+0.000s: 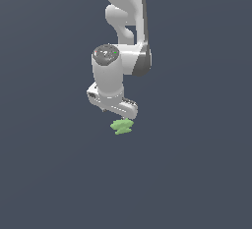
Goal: Pick up the object and move it to a goal position.
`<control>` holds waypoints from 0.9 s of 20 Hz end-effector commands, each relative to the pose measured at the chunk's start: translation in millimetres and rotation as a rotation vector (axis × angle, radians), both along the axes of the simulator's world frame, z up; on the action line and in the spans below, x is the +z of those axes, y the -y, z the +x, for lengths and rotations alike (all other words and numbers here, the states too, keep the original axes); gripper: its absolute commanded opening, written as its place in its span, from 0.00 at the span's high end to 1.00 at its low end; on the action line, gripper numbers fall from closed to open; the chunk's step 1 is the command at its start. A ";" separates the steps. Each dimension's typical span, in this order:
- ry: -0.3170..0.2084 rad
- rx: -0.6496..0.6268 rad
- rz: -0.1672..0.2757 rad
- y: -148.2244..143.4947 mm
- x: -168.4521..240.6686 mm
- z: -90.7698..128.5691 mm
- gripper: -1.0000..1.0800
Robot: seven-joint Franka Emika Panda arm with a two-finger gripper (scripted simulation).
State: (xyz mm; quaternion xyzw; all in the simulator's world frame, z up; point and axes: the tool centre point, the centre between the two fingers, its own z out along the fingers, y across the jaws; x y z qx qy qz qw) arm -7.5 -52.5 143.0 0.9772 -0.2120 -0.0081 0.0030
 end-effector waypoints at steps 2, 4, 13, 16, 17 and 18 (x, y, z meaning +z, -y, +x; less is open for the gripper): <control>0.001 -0.094 0.001 -4.1 -7.6 -0.6 0.04; 0.002 -0.146 0.002 -6.4 -11.9 -1.1 0.04; 0.005 -0.385 0.003 -15.8 -30.8 -3.5 0.04; 0.006 -0.465 0.002 -18.7 -37.0 -4.5 0.04; 0.007 -0.491 0.002 -19.6 -39.0 -4.8 0.04; 0.007 -0.518 0.002 -20.5 -41.1 -5.2 0.04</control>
